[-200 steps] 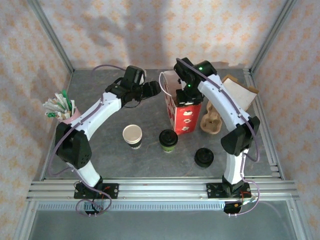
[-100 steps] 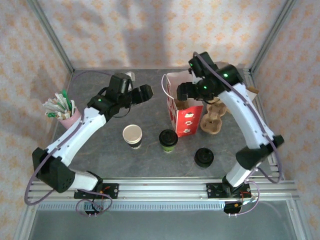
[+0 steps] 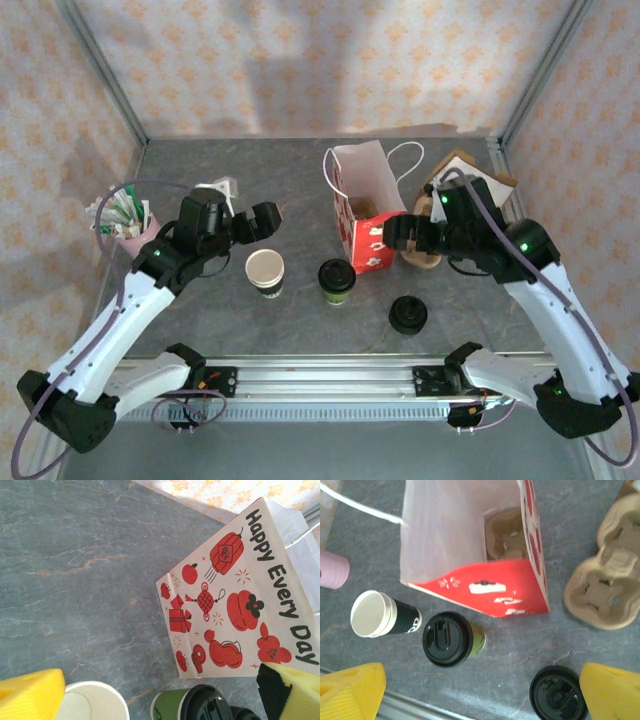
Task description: Pack the takeout coffee
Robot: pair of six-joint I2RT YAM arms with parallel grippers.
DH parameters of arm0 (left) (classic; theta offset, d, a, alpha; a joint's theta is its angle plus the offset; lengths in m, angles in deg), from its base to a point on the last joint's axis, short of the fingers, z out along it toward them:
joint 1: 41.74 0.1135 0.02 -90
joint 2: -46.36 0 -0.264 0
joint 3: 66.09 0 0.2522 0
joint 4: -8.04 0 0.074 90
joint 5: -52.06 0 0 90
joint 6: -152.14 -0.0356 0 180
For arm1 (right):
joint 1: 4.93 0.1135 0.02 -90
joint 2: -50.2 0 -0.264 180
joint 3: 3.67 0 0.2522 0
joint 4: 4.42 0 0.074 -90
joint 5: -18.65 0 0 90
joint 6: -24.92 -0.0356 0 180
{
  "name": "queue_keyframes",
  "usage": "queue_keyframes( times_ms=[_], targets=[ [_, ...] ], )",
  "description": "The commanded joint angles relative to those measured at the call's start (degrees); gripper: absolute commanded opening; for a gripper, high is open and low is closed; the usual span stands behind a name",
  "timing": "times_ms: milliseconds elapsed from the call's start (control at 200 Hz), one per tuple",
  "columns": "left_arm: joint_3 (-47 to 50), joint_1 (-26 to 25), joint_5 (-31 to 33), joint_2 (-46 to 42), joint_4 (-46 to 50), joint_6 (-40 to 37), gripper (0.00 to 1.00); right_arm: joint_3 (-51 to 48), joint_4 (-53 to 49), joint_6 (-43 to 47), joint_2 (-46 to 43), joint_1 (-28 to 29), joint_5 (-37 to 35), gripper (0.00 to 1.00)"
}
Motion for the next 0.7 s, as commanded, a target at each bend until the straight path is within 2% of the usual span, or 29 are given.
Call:
queue_keyframes(
  times_ms=[0,125,210,400,535,600,696],
  targets=[
    [2.68,-0.14,3.02,-2.12,1.92,-0.35,1.00,-5.18,5.69,-2.43,-2.55,0.01,4.02,0.99],
    [4.78,-0.19,3.14,-2.33,0.31,0.17,1.00,-10.22,9.62,-3.39,-4.63,0.05,7.46,0.99],
    [5.44,-0.21,3.22,-1.69,-0.56,0.48,1.00,-10.87,9.19,-2.76,-4.05,0.79,6.94,0.99],
    [6.44,-0.08,4.29,-0.51,-1.60,0.56,1.00,-7.26,4.97,-1.57,0.44,12.27,-6.60,0.99],
    [6.70,-0.11,4.98,0.06,-1.99,0.41,1.00,-2.58,-0.22,-1.30,7.44,23.04,-20.19,0.99],
    [6.77,0.03,5.24,0.14,-1.99,0.28,1.00,-0.08,-2.83,-2.14,10.99,24.72,-23.89,0.99],
    [6.97,0.10,5.25,0.36,-2.26,0.31,1.00,0.60,-1.38,-3.45,12.40,24.76,-23.64,0.99]
  ],
)
